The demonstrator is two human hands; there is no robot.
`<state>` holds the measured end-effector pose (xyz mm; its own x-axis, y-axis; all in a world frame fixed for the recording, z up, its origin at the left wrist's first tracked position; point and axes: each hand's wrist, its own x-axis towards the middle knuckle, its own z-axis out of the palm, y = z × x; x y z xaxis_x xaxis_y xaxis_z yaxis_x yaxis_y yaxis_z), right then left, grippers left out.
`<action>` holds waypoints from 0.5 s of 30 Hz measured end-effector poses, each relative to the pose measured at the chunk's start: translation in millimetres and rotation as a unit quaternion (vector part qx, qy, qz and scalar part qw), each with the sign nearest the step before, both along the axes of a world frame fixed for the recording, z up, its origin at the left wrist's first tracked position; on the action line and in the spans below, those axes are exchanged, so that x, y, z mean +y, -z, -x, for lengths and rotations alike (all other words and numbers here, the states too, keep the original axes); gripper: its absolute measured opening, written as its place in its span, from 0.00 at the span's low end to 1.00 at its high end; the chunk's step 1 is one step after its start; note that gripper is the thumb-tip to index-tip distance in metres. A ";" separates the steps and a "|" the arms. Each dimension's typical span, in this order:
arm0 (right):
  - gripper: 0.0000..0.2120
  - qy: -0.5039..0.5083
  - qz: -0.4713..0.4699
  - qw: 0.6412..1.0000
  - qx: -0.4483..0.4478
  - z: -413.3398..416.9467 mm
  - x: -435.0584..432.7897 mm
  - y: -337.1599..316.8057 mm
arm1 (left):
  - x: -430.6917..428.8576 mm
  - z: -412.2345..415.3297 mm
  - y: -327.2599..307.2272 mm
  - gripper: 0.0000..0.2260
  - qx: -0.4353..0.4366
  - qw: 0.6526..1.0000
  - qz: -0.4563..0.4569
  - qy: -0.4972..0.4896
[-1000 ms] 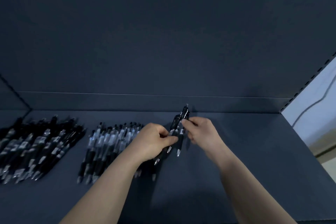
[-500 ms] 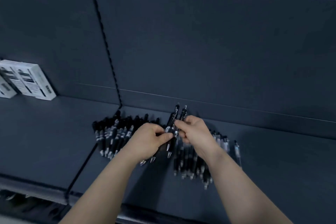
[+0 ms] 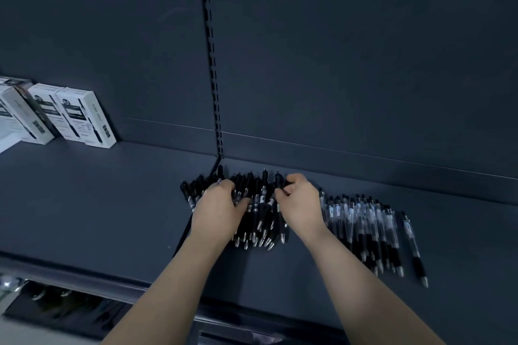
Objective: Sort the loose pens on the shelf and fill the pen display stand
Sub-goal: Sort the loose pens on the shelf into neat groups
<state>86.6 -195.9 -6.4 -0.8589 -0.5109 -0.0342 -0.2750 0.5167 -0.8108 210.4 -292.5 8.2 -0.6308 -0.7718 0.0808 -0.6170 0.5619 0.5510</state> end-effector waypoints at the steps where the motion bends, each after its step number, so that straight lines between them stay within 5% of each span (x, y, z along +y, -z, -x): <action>1: 0.19 0.008 0.000 1.000 0.017 -2.5 2.0 0.6 | -1.9 -1.3 1.6 0.18 0.010 1.000 0.003 0.001; 6: 0.16 0.029 -0.044 0.996 0.066 -15.2 19.6 5.5 | -15.0 -14.6 12.4 0.30 -0.050 0.996 0.072 -0.034; 10: 0.15 0.031 -0.052 0.996 0.073 -17.8 25.1 11.6 | -18.3 -19.8 20.0 0.36 -0.069 0.995 -0.060 -0.031; 15: 0.13 0.069 -0.024 0.997 0.038 -14.5 31.6 12.3 | -17.4 -20.5 19.1 0.35 -0.015 0.995 -0.095 -0.007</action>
